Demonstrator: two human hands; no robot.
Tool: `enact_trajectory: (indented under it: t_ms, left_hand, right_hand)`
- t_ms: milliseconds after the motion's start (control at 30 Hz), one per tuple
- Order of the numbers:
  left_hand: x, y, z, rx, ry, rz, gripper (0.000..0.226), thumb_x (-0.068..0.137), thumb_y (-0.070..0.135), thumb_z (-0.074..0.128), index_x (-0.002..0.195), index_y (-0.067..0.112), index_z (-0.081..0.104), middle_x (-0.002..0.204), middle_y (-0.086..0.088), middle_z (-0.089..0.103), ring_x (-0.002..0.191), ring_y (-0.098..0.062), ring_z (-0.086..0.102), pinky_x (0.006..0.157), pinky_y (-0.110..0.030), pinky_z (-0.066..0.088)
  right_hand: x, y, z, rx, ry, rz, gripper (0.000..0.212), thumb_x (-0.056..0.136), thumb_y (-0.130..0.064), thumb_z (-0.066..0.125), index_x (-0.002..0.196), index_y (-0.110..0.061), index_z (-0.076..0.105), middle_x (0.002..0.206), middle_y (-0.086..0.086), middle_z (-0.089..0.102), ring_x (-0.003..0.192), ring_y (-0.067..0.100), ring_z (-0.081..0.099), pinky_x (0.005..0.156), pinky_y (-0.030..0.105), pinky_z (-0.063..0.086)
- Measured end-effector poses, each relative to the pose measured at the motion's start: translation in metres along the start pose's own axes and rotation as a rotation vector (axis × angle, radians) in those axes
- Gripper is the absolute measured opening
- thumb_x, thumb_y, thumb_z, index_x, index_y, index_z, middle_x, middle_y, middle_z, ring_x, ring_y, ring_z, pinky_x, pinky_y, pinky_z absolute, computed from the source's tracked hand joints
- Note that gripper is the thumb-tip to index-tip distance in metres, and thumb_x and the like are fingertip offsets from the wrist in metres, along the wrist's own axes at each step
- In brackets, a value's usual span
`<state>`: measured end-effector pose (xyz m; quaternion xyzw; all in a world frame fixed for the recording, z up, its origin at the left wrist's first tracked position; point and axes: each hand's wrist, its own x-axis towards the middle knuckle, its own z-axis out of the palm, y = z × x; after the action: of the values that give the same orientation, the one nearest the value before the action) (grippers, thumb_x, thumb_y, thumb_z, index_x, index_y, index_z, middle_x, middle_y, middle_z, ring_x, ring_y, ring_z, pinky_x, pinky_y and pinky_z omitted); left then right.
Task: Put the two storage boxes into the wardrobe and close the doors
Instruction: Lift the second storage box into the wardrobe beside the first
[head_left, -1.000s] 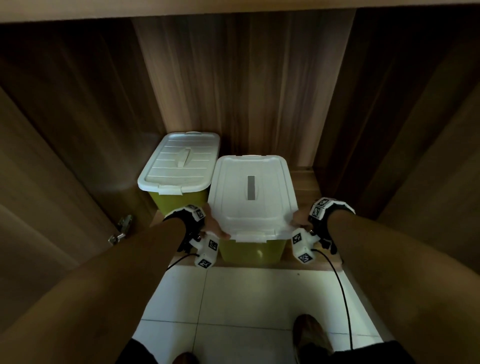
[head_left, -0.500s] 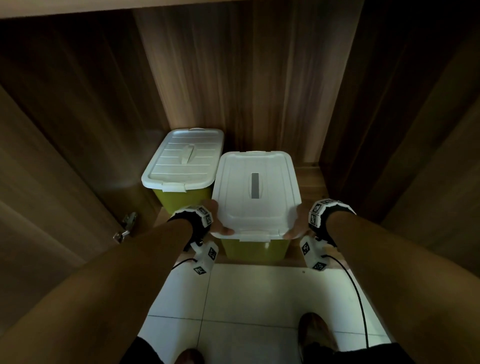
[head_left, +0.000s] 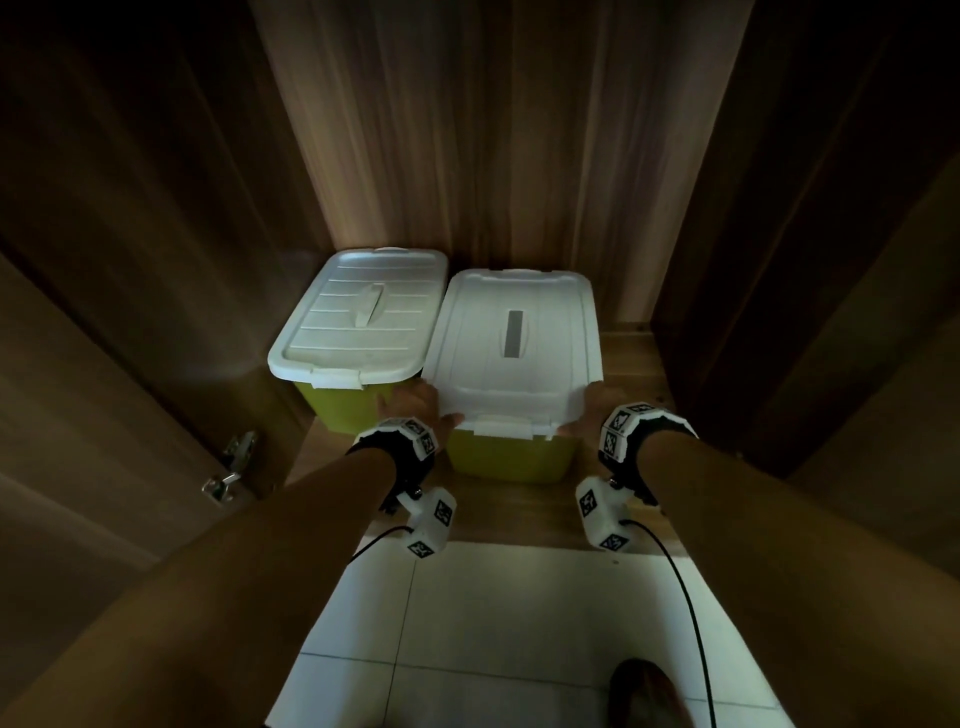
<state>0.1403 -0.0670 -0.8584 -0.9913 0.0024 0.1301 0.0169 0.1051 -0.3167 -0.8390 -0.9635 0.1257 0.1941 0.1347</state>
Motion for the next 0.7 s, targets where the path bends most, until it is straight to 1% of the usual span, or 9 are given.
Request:
enact_trajectory:
  t_ms: [67, 133, 233, 300, 400, 467, 567, 633, 700]
  left_hand:
    - [0.010, 0.006, 0.001, 0.000, 0.029, 0.001, 0.076, 0.099, 0.061, 0.039, 0.157, 0.012, 0.027, 0.163, -0.007, 0.027, 0.151, -0.028, 0.023, 0.124, -0.054, 0.012]
    - [0.018, 0.010, 0.003, 0.009, 0.042, 0.018, 0.072, 0.102, 0.058, 0.033, 0.158, 0.013, 0.024, 0.166, -0.004, 0.020, 0.154, -0.027, 0.015, 0.124, -0.057, 0.005]
    - [0.033, 0.014, 0.006, 0.019, 0.040, 0.040, 0.067, 0.104, 0.055, 0.026, 0.159, 0.017, 0.021, 0.169, 0.002, 0.008, 0.156, -0.030, -0.002, 0.119, -0.065, -0.007]
    - [0.044, 0.015, 0.004, -0.018, 0.009, 0.020, 0.068, 0.104, 0.056, 0.025, 0.160, 0.019, 0.017, 0.169, 0.005, 0.003, 0.155, -0.032, -0.008, 0.116, -0.068, -0.012]
    - [0.061, 0.017, 0.001, -0.104, -0.008, 0.006, 0.068, 0.103, 0.058, 0.027, 0.161, 0.023, 0.014, 0.169, 0.010, -0.001, 0.155, -0.034, -0.011, 0.115, -0.070, -0.011]
    - [0.069, 0.019, 0.002, -0.164, -0.016, -0.011, 0.068, 0.103, 0.057, 0.031, 0.161, 0.026, 0.011, 0.168, 0.013, -0.003, 0.154, -0.034, -0.014, 0.116, -0.070, -0.006]
    - [0.080, 0.020, 0.008, -0.203, -0.019, -0.028, 0.071, 0.102, 0.051, 0.042, 0.161, 0.029, 0.008, 0.168, 0.015, -0.003, 0.153, -0.034, -0.017, 0.117, -0.071, 0.002]
    - [0.084, 0.017, 0.012, -0.246, 0.017, -0.022, 0.072, 0.100, 0.054, 0.045, 0.160, 0.029, 0.014, 0.168, 0.015, 0.003, 0.154, -0.033, -0.016, 0.115, -0.071, 0.002]
    - [0.088, 0.013, 0.015, -0.292, 0.054, -0.014, 0.072, 0.097, 0.062, 0.042, 0.159, 0.030, 0.021, 0.167, 0.016, 0.008, 0.154, -0.032, -0.013, 0.114, -0.071, 0.001]
  right_hand:
    - [0.014, -0.002, -0.001, 0.078, 0.022, 0.016, 0.089, 0.093, -0.041, 0.069, 0.155, 0.003, 0.022, 0.158, 0.019, 0.034, 0.143, 0.032, 0.041, 0.112, 0.036, 0.039]
    - [0.026, -0.002, 0.000, 0.133, 0.039, 0.028, 0.090, 0.094, -0.039, 0.068, 0.156, 0.004, 0.018, 0.159, 0.021, 0.031, 0.144, 0.034, 0.039, 0.115, 0.039, 0.038]
    - [0.043, 0.002, 0.007, 0.139, 0.060, 0.005, 0.094, 0.099, -0.042, 0.060, 0.159, 0.000, 0.002, 0.166, 0.020, 0.010, 0.150, 0.037, 0.027, 0.120, 0.041, 0.030]
    - [0.054, 0.006, 0.012, 0.111, 0.079, -0.012, 0.094, 0.101, -0.046, 0.053, 0.160, -0.003, -0.006, 0.168, 0.018, -0.004, 0.151, 0.040, 0.022, 0.121, 0.043, 0.026]
    - [0.069, 0.007, 0.017, 0.077, 0.119, -0.038, 0.092, 0.102, -0.049, 0.048, 0.160, -0.005, -0.009, 0.167, 0.019, -0.012, 0.150, 0.045, 0.022, 0.122, 0.048, 0.027]
    - [0.078, 0.008, 0.021, 0.053, 0.154, -0.050, 0.091, 0.102, -0.050, 0.046, 0.160, -0.003, -0.007, 0.167, 0.022, -0.011, 0.150, 0.046, 0.021, 0.121, 0.051, 0.027]
    - [0.086, 0.012, 0.024, -0.031, 0.205, -0.074, 0.088, 0.103, -0.052, 0.041, 0.160, -0.001, -0.003, 0.166, 0.026, -0.007, 0.152, 0.047, 0.015, 0.121, 0.055, 0.024]
    - [0.086, 0.014, 0.023, 0.002, 0.175, -0.076, 0.088, 0.103, -0.052, 0.040, 0.160, -0.003, -0.005, 0.167, 0.022, -0.010, 0.152, 0.046, 0.013, 0.121, 0.056, 0.024]
    - [0.087, 0.017, 0.022, 0.044, 0.120, -0.075, 0.087, 0.104, -0.051, 0.039, 0.160, -0.005, -0.010, 0.167, 0.018, -0.016, 0.153, 0.044, 0.012, 0.121, 0.057, 0.024]
